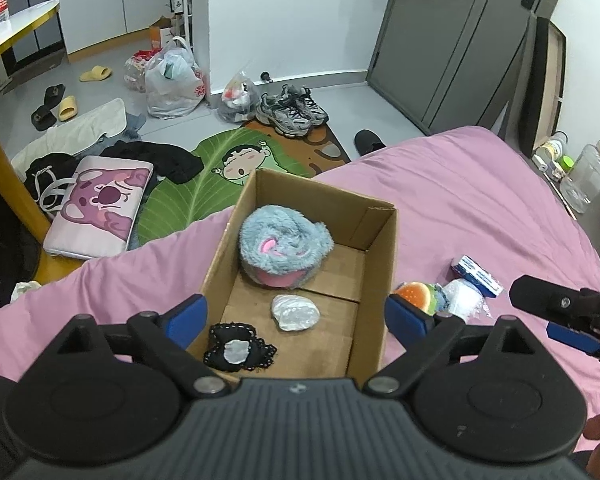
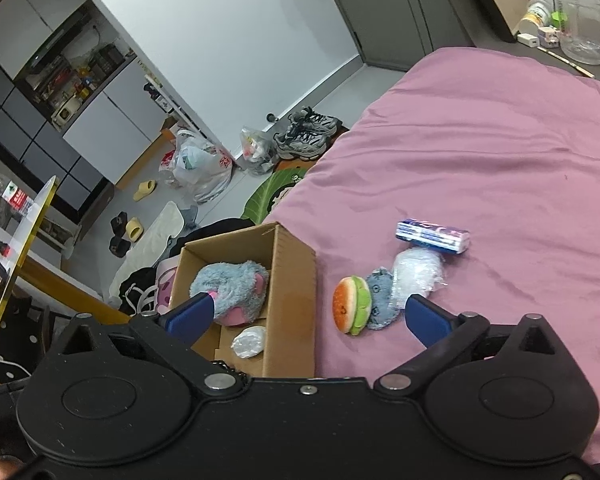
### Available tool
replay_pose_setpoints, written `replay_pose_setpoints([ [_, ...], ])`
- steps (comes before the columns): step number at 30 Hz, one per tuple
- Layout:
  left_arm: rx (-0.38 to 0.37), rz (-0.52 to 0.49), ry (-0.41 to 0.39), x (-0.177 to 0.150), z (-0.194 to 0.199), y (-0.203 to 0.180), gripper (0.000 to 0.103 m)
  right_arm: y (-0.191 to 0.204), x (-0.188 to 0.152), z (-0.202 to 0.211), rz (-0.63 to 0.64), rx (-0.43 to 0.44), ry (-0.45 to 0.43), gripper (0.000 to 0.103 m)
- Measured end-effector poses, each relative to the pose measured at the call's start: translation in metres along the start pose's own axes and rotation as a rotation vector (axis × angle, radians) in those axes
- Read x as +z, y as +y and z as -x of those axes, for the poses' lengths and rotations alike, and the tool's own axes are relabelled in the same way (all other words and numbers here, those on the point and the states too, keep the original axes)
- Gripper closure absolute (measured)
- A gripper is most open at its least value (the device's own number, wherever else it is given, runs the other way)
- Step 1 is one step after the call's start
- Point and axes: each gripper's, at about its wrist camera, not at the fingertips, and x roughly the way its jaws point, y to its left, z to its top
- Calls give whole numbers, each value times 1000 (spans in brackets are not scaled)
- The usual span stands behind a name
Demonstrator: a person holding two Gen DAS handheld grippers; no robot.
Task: Organize soft objects
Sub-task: 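Withdraw both grippers from the box, then move the left gripper to the orange burger plush while the right gripper approaches the clear plastic bag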
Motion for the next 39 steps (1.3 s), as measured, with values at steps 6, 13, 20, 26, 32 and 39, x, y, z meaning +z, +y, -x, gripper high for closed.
replay_pose_setpoints([
  [6, -9, -15, -4, -2, 3, -13, 8, -15, 1, 6, -26, -2, -10, 0],
  [13, -17, -43, -11, -7, 2, -31, 9, -38, 1, 6, -65, -7, -17, 0],
  [20, -20, -59, -38, -8, -1, -46, 10, -67, -4, -3, -110, -5, -33, 0],
  [26, -30, -80, -56, -12, -6, -61, 12, -91, -7, -13, -180, 16, -31, 0],
  [32, -46, -107, -36, -17, -22, -84, 23, -102, -7, -20, -202, 25, -22, 1],
  [39, -39, -127, -3, -21, -43, -101, 37, -115, -3, -30, -239, 73, 2, 1],
])
